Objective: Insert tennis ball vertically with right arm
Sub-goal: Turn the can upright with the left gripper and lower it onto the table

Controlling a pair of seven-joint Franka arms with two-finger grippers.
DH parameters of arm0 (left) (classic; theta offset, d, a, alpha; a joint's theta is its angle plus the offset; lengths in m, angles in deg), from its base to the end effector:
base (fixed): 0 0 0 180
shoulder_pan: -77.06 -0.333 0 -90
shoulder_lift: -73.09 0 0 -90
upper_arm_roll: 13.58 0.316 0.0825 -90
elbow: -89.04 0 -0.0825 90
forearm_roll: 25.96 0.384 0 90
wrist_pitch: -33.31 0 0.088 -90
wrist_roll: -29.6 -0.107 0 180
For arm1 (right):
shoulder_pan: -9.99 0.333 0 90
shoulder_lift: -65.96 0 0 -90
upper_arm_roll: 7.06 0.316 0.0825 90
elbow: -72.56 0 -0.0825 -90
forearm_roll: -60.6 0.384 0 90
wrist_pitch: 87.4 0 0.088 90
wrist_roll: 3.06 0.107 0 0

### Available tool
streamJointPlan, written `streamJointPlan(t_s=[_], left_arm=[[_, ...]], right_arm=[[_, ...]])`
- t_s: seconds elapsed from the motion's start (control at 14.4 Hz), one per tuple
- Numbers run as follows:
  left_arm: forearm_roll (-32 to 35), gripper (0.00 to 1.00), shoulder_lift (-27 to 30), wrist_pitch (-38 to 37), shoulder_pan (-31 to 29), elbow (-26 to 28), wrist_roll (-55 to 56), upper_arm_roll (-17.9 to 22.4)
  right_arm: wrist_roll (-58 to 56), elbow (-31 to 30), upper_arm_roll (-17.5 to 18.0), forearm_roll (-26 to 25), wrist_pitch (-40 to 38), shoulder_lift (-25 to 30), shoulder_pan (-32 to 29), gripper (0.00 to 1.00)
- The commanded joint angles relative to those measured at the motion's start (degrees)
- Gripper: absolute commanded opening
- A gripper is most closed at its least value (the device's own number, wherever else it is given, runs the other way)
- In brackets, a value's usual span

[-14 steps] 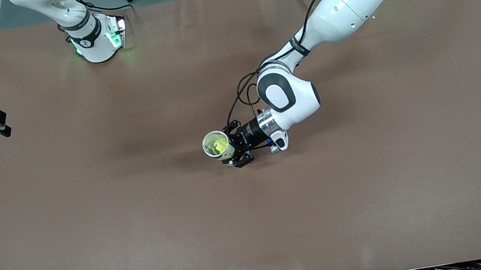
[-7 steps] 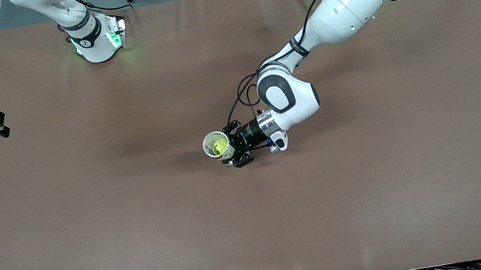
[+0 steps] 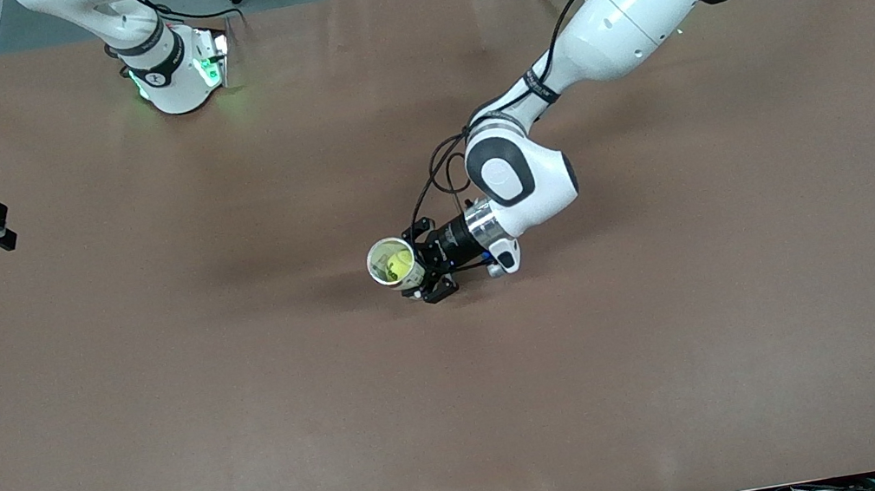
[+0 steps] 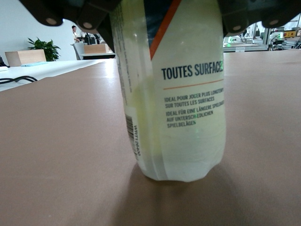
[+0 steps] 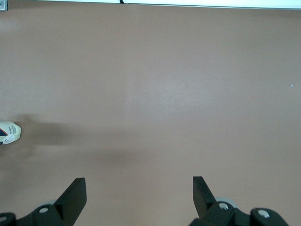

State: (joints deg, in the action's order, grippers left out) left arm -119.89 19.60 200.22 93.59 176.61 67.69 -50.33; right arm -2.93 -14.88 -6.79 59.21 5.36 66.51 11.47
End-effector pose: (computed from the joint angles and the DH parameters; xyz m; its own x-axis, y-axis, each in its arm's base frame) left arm 0.5236 -0.4704 0.1729 -0.0379 0.4863 -0.8730 0.9803 0.1878 0.0620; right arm 0.5567 0.0145 0.6556 0.9943 0.0293 0.1023 0.0270 -0.9993 0.0240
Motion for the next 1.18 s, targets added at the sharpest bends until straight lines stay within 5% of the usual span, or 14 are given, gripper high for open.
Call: streamJointPlan(t_s=[0.0, 0.42, 0.76, 1.11], left_arm=[[-2.8, 0.75, -0.6, -0.3, 0.4, -1.3, -2.8, 0.0], [-4.0, 0.78, -0.3, -0.2, 0.3, -1.3, -3.7, 0.0], [-3.9, 1.0, 0.1, -0.2, 0.3, -1.2, -3.8, 0.0], [-3.9, 1.0, 0.1, -0.2, 0.1, -0.6, -3.8, 0.0]], right_arm=[[-0.2, 0.9, 0.3, -0.5, 0.1, -0.4, 0.1, 1.0], [-0.2, 0.9, 0.3, -0.5, 0.6, -0.5, 0.2, 1.0], [-0.2, 0.9, 0.4, -0.4, 0.6, -0.5, 0.2, 1.0], [-0.2, 0.9, 0.4, -0.5, 0.6, -0.5, 0.2, 1.0]])
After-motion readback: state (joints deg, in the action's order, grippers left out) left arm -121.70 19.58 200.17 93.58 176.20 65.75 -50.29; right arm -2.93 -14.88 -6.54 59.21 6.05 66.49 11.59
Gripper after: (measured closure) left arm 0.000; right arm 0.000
